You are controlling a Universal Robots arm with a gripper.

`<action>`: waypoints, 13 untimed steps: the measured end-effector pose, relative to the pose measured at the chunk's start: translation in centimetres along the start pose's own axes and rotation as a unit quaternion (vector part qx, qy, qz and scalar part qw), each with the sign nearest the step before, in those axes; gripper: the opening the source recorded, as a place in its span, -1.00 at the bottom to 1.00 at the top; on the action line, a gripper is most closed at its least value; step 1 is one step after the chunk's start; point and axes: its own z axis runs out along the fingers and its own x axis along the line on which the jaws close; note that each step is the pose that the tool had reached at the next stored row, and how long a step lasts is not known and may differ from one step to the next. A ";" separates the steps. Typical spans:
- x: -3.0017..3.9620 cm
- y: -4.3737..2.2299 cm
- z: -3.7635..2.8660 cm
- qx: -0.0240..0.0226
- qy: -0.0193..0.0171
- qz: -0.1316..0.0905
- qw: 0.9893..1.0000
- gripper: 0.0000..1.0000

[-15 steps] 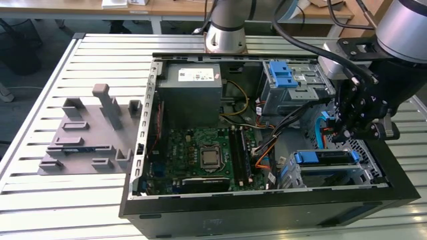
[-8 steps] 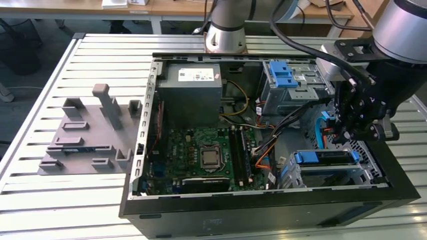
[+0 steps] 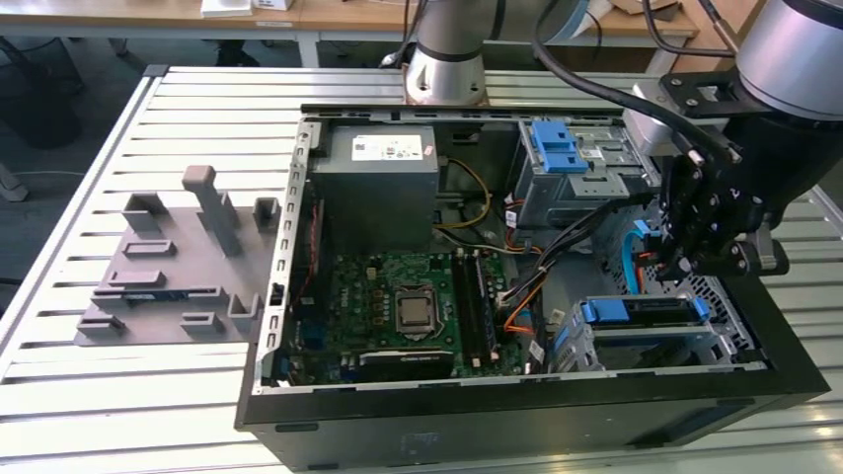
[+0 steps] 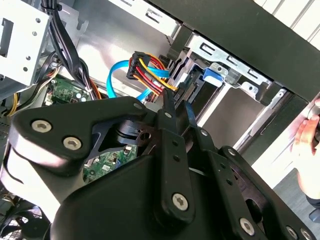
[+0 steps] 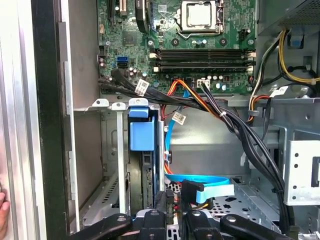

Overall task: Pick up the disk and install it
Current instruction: 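Insert the first disk wire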

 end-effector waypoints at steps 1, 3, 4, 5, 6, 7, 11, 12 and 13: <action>0.00 0.00 0.01 0.000 0.000 0.000 1.000 -0.53; 0.00 0.00 0.04 0.000 0.000 0.000 1.000 -0.53; 0.00 0.01 0.08 0.000 0.000 0.000 1.000 -0.53; 0.00 0.01 0.12 0.000 0.000 0.000 1.000 -0.53; 0.00 0.01 0.18 0.000 0.000 0.000 1.000 -0.53; 0.00 0.02 0.25 0.000 0.000 0.000 1.000 -0.53; 0.00 -0.02 0.44 0.000 0.000 0.001 1.000 -0.53; -0.01 -0.03 0.48 0.000 0.000 0.001 1.000 -0.53; -0.01 -0.05 0.51 0.000 0.000 0.001 1.000 -0.53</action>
